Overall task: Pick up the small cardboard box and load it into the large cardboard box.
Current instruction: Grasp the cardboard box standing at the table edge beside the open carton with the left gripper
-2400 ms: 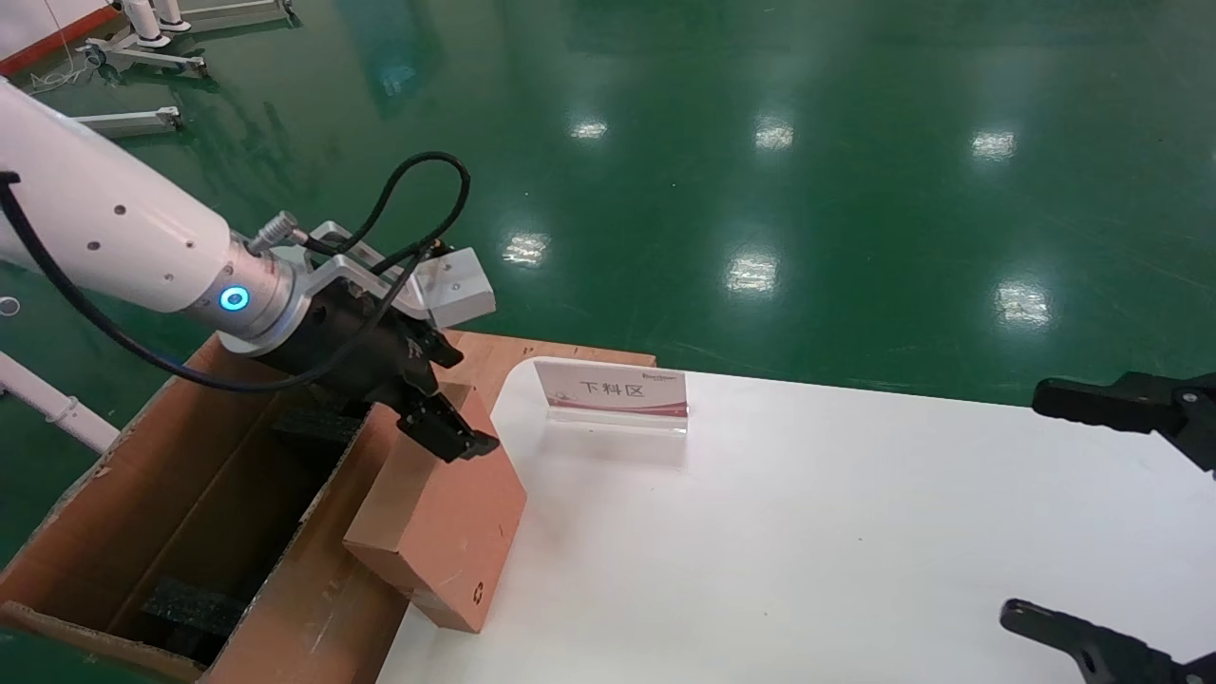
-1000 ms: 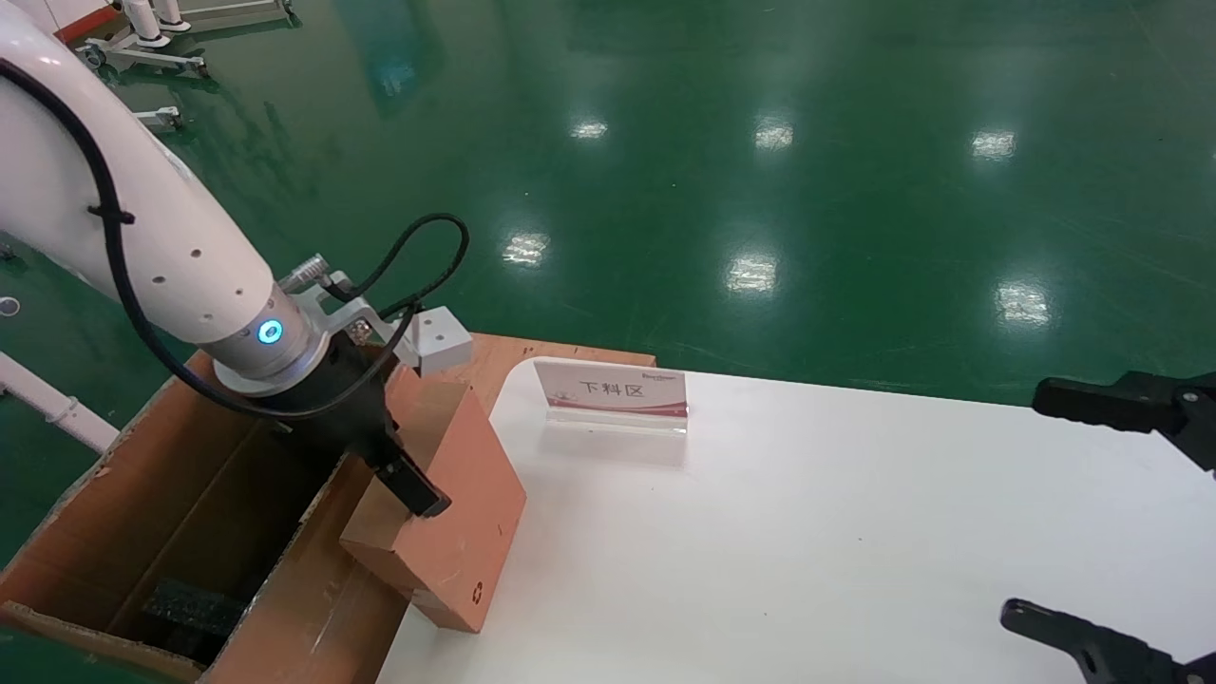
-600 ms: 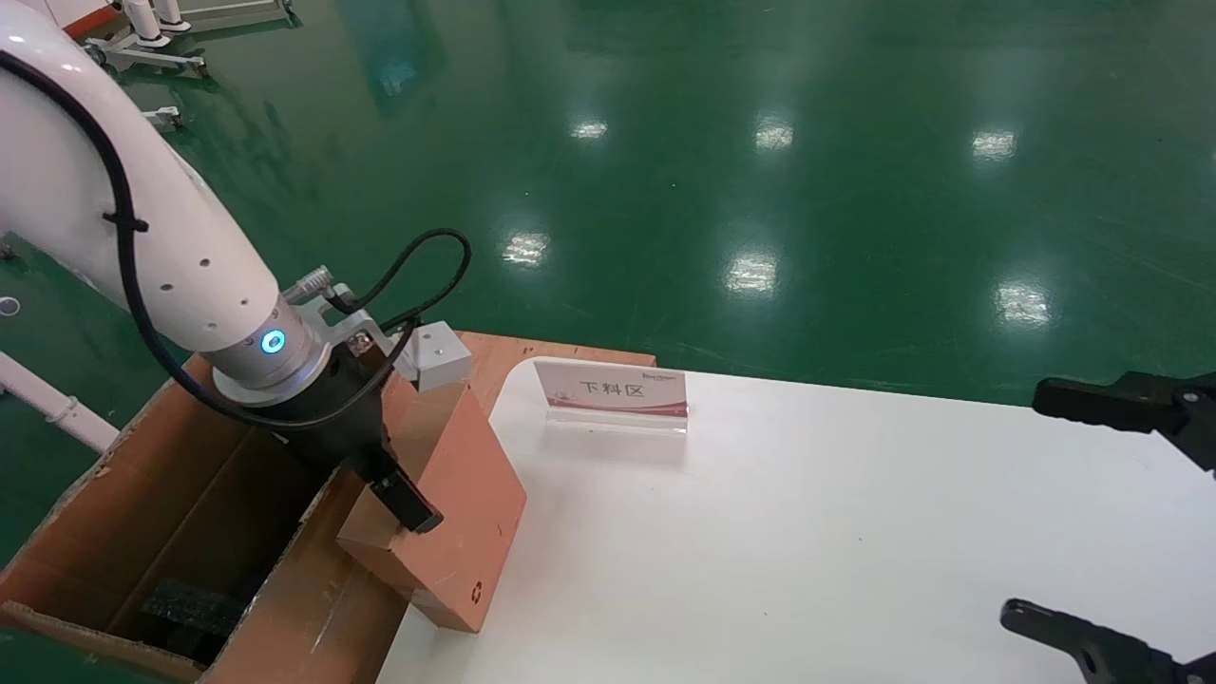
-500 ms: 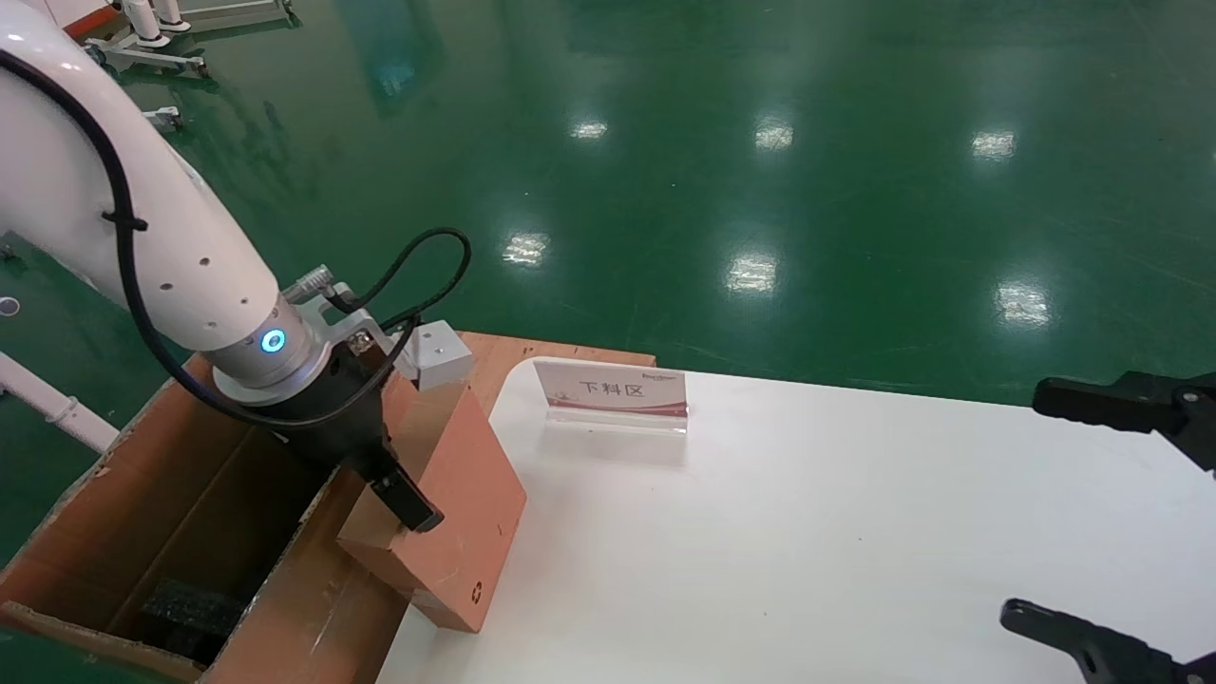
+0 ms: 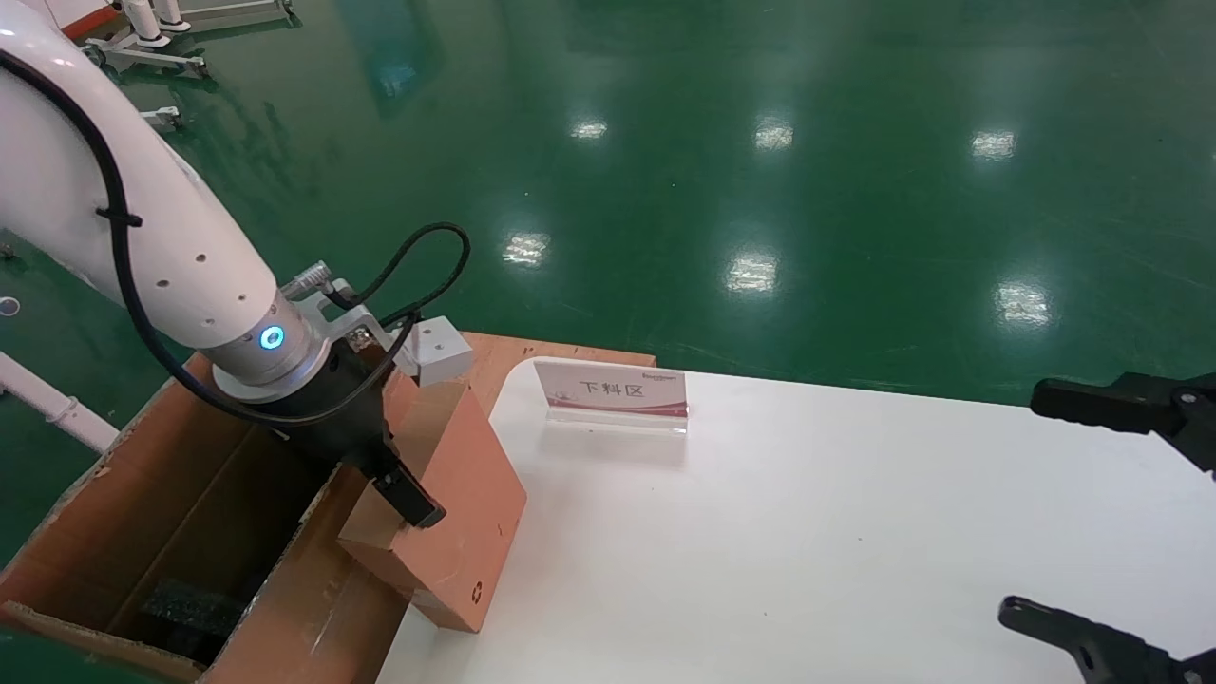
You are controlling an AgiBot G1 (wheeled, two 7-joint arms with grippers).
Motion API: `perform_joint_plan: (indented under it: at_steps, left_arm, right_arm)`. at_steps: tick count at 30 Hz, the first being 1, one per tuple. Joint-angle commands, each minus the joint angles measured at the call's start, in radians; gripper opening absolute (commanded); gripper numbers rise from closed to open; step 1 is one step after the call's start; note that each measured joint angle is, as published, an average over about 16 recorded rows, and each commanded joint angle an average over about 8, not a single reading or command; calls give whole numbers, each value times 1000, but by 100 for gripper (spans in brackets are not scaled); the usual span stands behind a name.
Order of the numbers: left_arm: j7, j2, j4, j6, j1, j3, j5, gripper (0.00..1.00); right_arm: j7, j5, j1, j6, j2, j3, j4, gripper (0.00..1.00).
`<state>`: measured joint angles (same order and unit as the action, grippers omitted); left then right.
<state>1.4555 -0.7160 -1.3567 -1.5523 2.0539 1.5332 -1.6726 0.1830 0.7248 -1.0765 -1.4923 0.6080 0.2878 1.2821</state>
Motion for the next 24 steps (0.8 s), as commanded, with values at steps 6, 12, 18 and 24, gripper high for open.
perform_joint_plan:
  at_steps: [6, 12, 18, 24]
  left_arm:
    - [0, 1, 0, 0, -1, -3, 0, 0]
    - [0, 1, 0, -1, -1, -4, -1, 0]
    - [0, 1, 0, -1, -2, -5, -1, 0]
    - [-1, 1, 1, -1, -2, -5, -1, 0]
  right_arm:
    - [0, 0, 0, 0, 0, 0, 0, 0]
    - [0, 0, 0, 0, 0, 0, 0, 0]
    - [0, 0, 0, 0, 0, 0, 0, 0]
    - [0, 0, 0, 0, 0, 0, 0, 0]
